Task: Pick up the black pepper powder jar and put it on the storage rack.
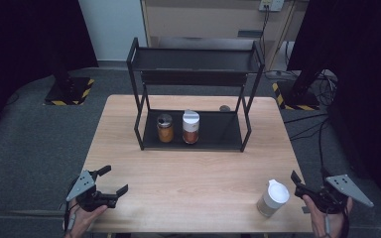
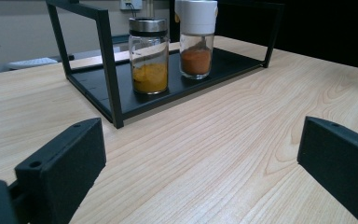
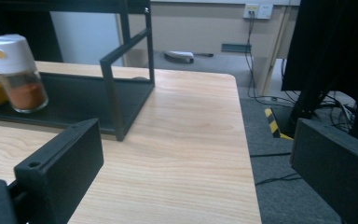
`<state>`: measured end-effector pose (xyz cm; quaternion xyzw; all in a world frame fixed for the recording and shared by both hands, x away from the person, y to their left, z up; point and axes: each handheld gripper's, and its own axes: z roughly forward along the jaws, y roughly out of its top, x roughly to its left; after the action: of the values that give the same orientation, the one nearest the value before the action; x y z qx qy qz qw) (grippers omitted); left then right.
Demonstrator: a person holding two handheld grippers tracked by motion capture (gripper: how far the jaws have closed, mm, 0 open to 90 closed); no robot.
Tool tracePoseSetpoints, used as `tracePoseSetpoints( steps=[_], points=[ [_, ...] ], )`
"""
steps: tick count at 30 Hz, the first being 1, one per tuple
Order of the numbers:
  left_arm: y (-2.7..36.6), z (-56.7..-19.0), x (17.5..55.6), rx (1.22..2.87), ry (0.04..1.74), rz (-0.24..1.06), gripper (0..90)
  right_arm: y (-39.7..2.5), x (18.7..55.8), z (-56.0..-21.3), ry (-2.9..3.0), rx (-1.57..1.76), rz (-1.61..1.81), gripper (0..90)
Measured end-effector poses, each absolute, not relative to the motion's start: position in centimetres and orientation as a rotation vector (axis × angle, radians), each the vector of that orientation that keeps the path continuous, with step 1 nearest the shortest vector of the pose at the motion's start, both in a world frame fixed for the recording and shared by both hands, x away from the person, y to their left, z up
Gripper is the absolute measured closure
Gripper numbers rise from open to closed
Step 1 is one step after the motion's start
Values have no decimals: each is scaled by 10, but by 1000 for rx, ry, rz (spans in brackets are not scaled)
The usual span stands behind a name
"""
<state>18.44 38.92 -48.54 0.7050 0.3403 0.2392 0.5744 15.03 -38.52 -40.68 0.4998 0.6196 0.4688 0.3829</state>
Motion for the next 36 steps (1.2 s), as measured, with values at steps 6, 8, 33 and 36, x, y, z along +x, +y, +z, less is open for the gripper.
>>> tracePoseSetpoints(
  steps=[6, 8, 33, 36],
  points=[
    [390, -486, 184, 1648, 804, 560, 0, -387, 148, -399, 1611, 1245, 1225, 29],
    [390, -486, 184, 1645, 807, 562, 0, -387, 147, -396, 1622, 1229, 1238, 31],
    [386, -480, 179, 1621, 844, 594, 0, -373, 140, -390, 1784, 1138, 1293, 31],
    [385, -478, 178, 1621, 843, 594, 0, -373, 142, -393, 1803, 1137, 1293, 31]
  ],
)
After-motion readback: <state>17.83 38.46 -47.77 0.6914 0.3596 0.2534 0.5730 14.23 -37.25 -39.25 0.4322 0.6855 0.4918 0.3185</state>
